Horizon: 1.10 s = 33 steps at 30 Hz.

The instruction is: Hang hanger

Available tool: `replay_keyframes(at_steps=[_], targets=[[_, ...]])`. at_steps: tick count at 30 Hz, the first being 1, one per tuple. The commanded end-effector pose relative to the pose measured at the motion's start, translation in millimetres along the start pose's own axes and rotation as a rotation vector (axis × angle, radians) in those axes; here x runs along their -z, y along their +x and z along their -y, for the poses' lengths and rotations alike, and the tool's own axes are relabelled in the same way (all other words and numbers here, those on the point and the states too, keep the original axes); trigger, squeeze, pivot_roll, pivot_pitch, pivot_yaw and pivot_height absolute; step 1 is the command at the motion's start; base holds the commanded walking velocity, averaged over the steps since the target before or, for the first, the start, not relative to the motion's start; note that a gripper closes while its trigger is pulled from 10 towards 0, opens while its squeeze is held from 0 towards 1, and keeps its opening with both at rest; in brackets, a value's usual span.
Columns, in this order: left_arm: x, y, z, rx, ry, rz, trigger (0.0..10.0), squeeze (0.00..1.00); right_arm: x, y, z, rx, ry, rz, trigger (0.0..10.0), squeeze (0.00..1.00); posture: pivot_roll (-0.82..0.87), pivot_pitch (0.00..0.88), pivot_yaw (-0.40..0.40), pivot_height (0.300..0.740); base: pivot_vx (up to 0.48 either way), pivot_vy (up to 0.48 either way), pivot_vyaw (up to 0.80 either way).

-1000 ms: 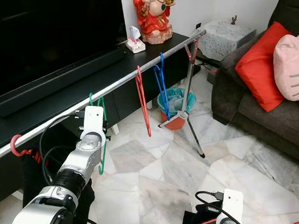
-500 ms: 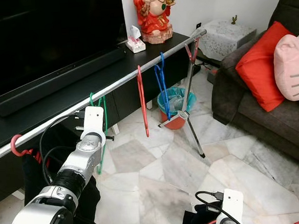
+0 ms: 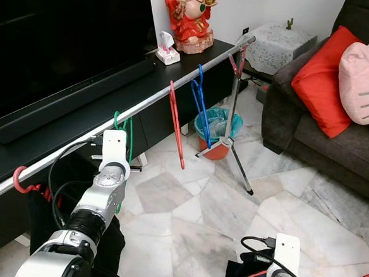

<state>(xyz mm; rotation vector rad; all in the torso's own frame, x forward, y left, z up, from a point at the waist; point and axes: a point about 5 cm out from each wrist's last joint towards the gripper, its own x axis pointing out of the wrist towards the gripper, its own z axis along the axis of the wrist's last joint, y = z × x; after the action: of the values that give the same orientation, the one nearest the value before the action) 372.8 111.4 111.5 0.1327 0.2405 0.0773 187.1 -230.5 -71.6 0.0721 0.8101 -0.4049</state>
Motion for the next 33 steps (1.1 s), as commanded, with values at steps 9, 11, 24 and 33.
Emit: replay_keyframes(at_steps=[9, 11, 24, 33], targets=[[-20, -11.9, -9.8, 0.008, -0.039, 0.155, 10.0, 0.0, 1, -0.6, -2.1, -0.009, 0.0, 0.009, 10.0, 0.0, 0.07, 0.0, 0.033, 0.732, 0.0, 0.0, 0.0], [-19, -16.9, -12.5, 0.027, -0.029, 0.165, 10.0, 0.0, 1, -0.6, -1.9, -0.009, -0.001, 0.009, 10.0, 0.0, 0.08, 0.0, 0.031, 0.732, 0.0, 0.0, 0.0], [-4, -53.4, -30.5, 0.132, 0.131, 0.115, 10.0, 0.0, -1, -0.1, -0.2, -0.015, -0.009, 0.01, 10.0, 0.0, 0.11, 0.0, 0.019, 0.732, 0.0, 0.0, 0.0], [6, -80.4, -72.4, 0.189, 0.219, 0.126, 10.0, 0.0, -2, 0.3, -0.1, -0.017, -0.013, 0.009, 10.0, 0.0, 0.13, 0.0, 0.019, 0.732, 0.0, 0.0, 0.0]])
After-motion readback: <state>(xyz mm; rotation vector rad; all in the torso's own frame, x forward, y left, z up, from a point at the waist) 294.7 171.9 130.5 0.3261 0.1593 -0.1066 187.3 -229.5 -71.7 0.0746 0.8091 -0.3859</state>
